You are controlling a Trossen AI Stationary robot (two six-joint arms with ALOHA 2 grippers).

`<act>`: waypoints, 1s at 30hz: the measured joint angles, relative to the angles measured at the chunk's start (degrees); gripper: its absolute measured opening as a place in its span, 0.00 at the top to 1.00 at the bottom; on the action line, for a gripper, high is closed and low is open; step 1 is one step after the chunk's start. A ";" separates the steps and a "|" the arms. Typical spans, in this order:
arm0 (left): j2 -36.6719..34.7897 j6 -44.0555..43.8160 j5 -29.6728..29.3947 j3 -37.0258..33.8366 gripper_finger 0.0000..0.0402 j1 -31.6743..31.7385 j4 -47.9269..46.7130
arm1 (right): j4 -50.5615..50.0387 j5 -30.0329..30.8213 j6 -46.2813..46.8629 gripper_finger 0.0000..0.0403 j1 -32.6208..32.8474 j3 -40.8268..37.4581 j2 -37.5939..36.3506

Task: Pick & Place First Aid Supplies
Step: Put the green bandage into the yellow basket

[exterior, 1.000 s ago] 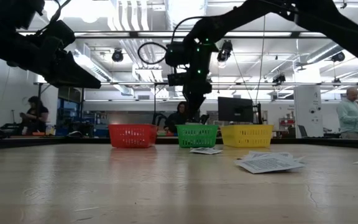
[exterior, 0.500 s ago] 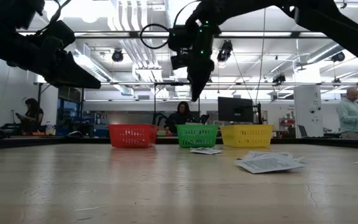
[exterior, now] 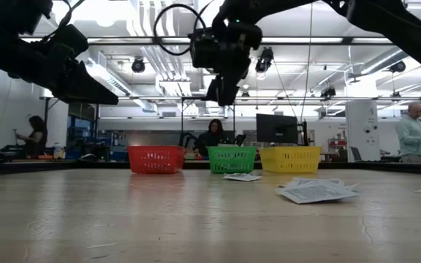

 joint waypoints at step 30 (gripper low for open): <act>0.02 -0.04 0.00 -0.02 0.67 0.01 -2.19 | 19.84 7.64 13.40 0.75 13.07 -43.00 -21.61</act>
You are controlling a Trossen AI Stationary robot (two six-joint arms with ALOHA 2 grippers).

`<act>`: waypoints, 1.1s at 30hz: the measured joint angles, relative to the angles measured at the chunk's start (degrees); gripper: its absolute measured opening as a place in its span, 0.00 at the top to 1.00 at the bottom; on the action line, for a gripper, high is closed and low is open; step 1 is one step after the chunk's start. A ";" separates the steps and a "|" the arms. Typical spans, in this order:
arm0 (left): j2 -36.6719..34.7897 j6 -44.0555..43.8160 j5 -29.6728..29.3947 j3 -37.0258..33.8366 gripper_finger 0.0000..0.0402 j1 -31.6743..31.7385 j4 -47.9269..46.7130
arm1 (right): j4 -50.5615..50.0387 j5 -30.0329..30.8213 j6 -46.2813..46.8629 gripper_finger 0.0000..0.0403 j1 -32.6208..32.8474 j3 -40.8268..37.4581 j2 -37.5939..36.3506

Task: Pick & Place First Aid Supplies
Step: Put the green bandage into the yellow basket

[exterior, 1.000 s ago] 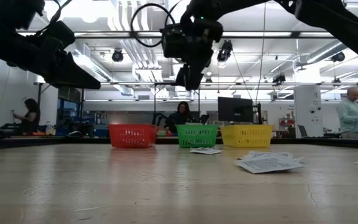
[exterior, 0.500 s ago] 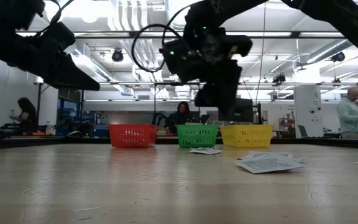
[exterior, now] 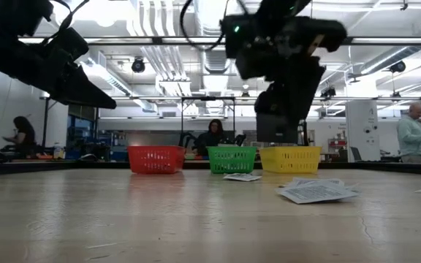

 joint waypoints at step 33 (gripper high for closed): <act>0.00 0.02 0.00 -0.02 0.67 0.01 -0.47 | 12.06 4.57 -2.50 0.83 13.34 -10.94 -8.38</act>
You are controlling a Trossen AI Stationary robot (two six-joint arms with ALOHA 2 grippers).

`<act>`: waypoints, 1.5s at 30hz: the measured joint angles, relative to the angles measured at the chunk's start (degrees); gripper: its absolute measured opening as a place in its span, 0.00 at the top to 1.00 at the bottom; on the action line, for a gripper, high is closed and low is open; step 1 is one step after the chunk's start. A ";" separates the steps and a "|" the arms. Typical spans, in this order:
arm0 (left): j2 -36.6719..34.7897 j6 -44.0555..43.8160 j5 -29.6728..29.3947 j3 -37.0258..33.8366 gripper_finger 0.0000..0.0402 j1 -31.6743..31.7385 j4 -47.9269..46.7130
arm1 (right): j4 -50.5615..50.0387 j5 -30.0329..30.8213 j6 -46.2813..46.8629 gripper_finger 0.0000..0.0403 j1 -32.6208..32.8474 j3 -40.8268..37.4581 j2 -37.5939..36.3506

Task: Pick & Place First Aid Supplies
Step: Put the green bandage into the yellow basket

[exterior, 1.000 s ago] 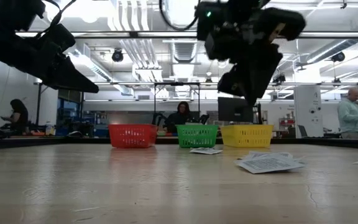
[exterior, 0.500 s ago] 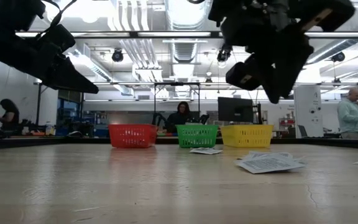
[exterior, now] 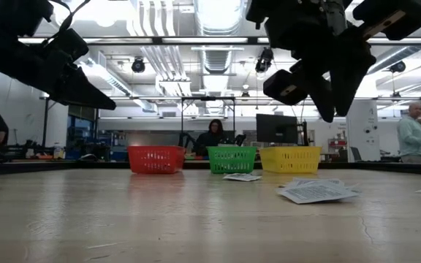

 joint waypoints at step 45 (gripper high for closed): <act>0.27 3.00 0.28 -0.02 0.67 -0.04 -0.02 | 9.45 4.45 -0.12 0.54 6.37 14.29 17.22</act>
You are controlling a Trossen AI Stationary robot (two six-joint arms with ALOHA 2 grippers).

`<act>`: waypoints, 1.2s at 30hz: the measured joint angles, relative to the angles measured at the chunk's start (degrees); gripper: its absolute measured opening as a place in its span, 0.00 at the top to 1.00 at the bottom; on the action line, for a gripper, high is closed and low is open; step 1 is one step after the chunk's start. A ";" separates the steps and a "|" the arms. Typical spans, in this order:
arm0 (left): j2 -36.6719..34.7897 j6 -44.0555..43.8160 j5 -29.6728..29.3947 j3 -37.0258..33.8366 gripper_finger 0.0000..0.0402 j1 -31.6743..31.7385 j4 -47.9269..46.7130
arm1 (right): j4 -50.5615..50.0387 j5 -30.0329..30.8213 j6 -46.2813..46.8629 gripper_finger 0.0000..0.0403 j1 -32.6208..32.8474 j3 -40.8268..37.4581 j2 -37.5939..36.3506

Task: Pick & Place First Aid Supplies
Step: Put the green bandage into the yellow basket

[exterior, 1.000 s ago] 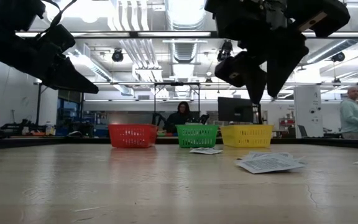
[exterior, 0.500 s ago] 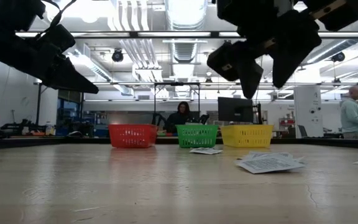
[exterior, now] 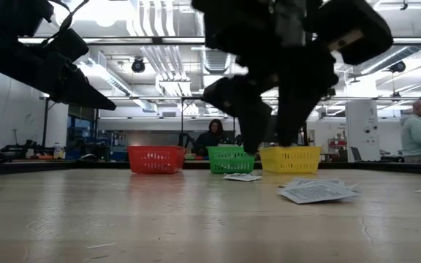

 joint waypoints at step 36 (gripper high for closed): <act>0.50 2.44 0.42 0.00 0.67 0.00 -0.15 | -12.26 3.71 -2.92 0.65 1.52 7.81 9.04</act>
